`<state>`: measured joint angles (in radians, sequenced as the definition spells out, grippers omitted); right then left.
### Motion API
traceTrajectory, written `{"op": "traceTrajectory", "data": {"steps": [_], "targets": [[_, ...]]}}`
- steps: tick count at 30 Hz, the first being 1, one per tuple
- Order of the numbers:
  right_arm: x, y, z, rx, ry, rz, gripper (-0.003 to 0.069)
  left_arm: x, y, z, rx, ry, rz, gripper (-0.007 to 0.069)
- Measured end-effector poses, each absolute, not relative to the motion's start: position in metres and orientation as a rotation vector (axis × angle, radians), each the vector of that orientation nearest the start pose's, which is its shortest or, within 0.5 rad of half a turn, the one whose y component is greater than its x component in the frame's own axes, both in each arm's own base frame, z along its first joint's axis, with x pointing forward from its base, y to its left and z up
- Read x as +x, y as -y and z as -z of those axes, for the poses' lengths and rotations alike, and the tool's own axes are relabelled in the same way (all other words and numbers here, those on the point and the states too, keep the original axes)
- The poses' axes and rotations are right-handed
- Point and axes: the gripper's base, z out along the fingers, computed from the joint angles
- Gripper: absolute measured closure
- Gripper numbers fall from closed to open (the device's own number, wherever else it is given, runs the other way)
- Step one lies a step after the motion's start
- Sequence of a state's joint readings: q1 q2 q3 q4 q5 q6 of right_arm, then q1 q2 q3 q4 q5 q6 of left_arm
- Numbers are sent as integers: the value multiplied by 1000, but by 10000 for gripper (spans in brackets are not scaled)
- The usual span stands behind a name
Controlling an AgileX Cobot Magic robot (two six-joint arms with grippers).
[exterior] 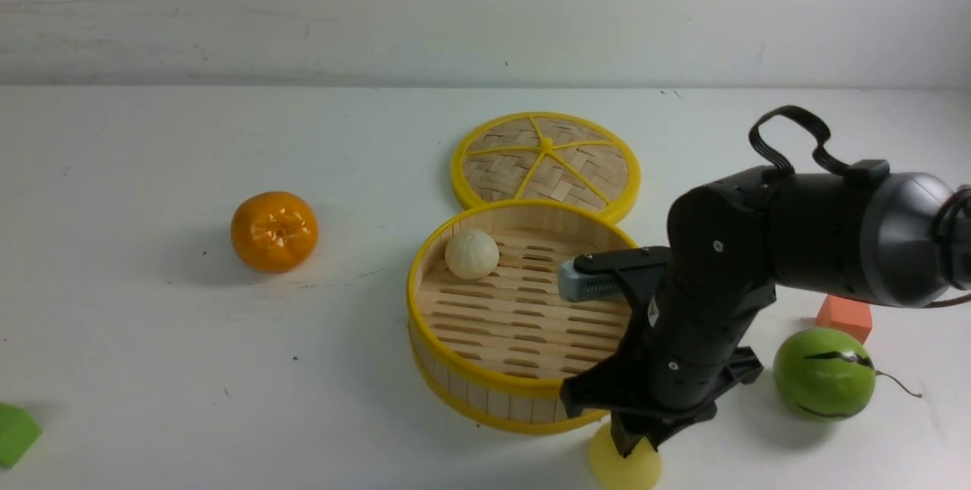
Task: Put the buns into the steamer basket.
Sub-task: Use the right arm to grab a steamed stuffed bun, then use the right arm to put the steamed stuffed bun into the steamer
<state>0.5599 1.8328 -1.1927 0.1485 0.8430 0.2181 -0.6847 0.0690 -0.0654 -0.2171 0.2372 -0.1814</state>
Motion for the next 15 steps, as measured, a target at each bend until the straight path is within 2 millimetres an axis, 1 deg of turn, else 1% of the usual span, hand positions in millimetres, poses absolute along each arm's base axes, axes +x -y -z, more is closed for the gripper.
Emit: {"op": "traceTrajectory", "data": {"steps": [2, 3, 6, 9, 13, 15], "targets": [[292, -195, -184, -386, -2990, -266, 502, 43, 41, -210, 300, -1767, 831, 602], [292, -195, -184, -402, -2990, -264, 545, 43, 41, -210, 300, -1767, 831, 600], [291, -194, -186, -431, -2995, -259, 615, 43, 41, -210, 300, -1767, 831, 596], [287, -192, -194, -459, -2992, -260, 655, 43, 41, -210, 300, -1767, 831, 594], [278, -187, -218, -477, -2967, -275, 657, 43, 41, -210, 300, -1767, 831, 587], [273, -184, -243, -481, -2927, -305, 657, 43, 41, -210, 300, -1767, 831, 586]]}}
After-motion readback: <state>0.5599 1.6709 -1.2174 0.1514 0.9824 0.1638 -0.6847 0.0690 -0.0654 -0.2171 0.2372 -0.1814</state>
